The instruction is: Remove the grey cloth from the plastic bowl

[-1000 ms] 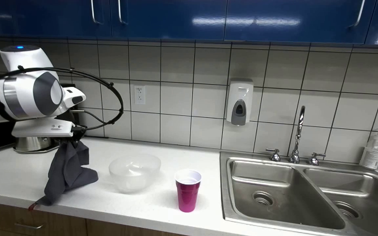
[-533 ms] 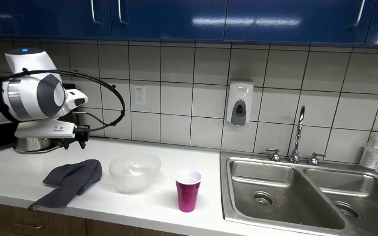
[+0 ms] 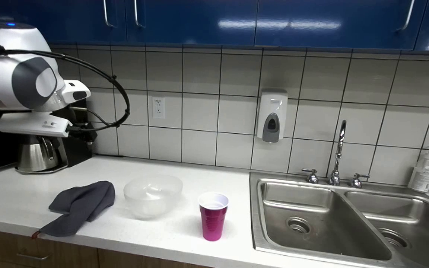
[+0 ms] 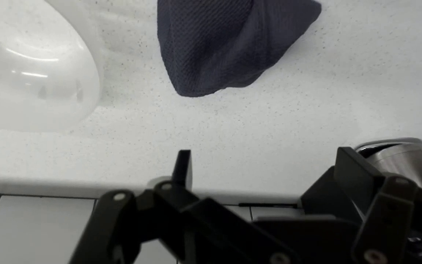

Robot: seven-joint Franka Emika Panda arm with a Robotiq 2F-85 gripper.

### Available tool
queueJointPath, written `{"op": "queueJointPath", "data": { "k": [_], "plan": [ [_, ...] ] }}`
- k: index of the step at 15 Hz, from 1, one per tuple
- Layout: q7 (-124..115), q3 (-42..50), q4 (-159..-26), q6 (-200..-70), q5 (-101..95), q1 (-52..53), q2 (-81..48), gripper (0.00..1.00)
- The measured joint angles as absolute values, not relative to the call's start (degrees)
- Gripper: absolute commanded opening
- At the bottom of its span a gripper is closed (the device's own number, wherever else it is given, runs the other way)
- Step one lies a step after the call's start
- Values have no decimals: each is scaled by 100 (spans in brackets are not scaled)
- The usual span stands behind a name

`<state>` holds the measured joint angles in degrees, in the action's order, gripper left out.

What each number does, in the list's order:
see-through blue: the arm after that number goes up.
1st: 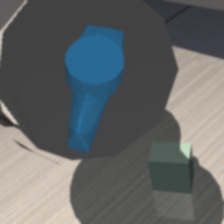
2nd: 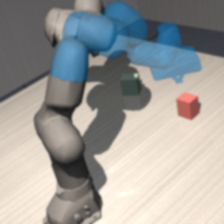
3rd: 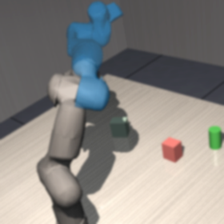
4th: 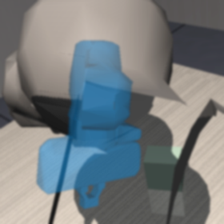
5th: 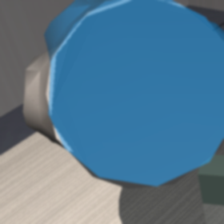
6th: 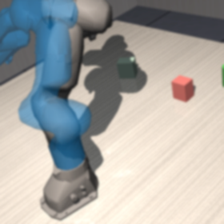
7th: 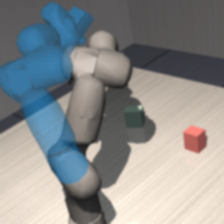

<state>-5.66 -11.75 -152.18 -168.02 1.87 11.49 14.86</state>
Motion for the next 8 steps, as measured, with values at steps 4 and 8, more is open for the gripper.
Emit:
{"op": "queueJointPath", "data": {
  "k": [4, 8],
  "plan": [
    [-432, -804, -15310, -15517, 825, 1562, 2334, 100],
    [-433, -613, -15515, -14471, 967, 1564, 3194, 100]
  ]
}}
